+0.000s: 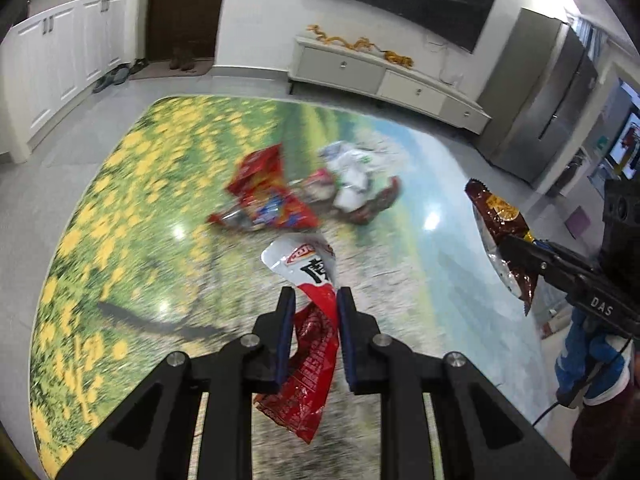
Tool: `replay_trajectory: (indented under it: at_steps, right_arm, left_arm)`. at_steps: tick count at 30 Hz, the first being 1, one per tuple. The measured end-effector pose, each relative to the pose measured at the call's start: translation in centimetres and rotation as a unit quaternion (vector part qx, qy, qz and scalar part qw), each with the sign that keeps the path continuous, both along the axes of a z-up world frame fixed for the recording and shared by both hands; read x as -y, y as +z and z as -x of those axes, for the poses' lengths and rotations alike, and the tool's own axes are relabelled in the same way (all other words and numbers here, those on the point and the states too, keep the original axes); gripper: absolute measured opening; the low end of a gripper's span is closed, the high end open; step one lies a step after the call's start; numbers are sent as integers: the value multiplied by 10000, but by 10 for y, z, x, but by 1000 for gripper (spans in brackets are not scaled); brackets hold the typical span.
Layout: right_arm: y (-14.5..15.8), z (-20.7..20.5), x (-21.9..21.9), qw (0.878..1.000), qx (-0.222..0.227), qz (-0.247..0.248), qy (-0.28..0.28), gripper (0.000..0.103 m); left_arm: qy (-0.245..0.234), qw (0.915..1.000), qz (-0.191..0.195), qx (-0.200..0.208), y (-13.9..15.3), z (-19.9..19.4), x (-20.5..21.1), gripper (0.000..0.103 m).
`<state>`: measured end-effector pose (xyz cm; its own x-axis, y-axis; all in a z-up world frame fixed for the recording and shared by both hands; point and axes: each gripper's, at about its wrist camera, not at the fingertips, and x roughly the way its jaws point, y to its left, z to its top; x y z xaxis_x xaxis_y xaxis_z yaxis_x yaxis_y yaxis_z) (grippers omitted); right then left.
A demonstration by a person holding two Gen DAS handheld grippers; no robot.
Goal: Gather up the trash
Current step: 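Carry the wrapper and chip bag over the bin and open both tools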
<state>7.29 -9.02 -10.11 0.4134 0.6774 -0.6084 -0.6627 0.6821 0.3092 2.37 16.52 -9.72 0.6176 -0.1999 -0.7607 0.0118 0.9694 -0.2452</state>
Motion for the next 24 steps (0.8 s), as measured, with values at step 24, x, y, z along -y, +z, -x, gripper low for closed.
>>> replay_trajectory:
  at_steps: [24]
  right_arm:
    - [-58, -19, 311, 9130, -700, 124, -4018, 21]
  left_arm:
    - [-2895, 9568, -125, -234, 13, -123, 342, 20]
